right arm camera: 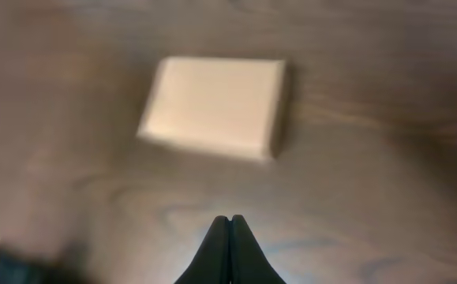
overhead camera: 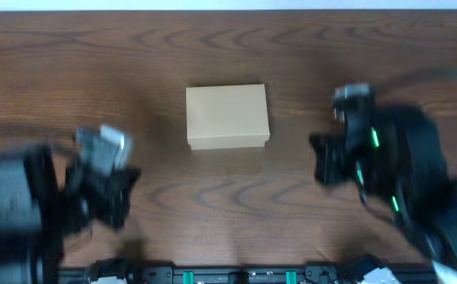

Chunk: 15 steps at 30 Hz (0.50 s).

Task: Pack container

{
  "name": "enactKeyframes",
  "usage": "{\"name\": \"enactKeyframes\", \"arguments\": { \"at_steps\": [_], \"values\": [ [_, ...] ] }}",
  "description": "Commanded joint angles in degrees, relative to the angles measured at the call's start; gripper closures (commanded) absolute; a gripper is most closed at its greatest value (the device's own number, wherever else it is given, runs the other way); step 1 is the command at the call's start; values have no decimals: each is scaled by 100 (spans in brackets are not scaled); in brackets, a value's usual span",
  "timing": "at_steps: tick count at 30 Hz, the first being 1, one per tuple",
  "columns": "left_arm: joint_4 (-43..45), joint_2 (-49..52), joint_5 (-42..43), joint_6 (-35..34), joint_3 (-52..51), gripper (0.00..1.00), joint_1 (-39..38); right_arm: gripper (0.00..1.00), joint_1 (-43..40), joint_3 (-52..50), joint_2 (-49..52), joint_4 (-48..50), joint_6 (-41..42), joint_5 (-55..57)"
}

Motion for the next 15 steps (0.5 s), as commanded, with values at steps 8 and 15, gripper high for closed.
{"name": "enactKeyframes", "arguments": {
  "at_steps": [8, 15],
  "values": [
    [-721, -2323, 925, 85, -1091, 94, -35, 98, 1023, -2396, -3346, -345, 1821, 328],
    [-649, -2509, 925, -157, -1176, 5, -33, 1, 1019, -2822, -4207, -369, 2124, 286]
  ]
}}
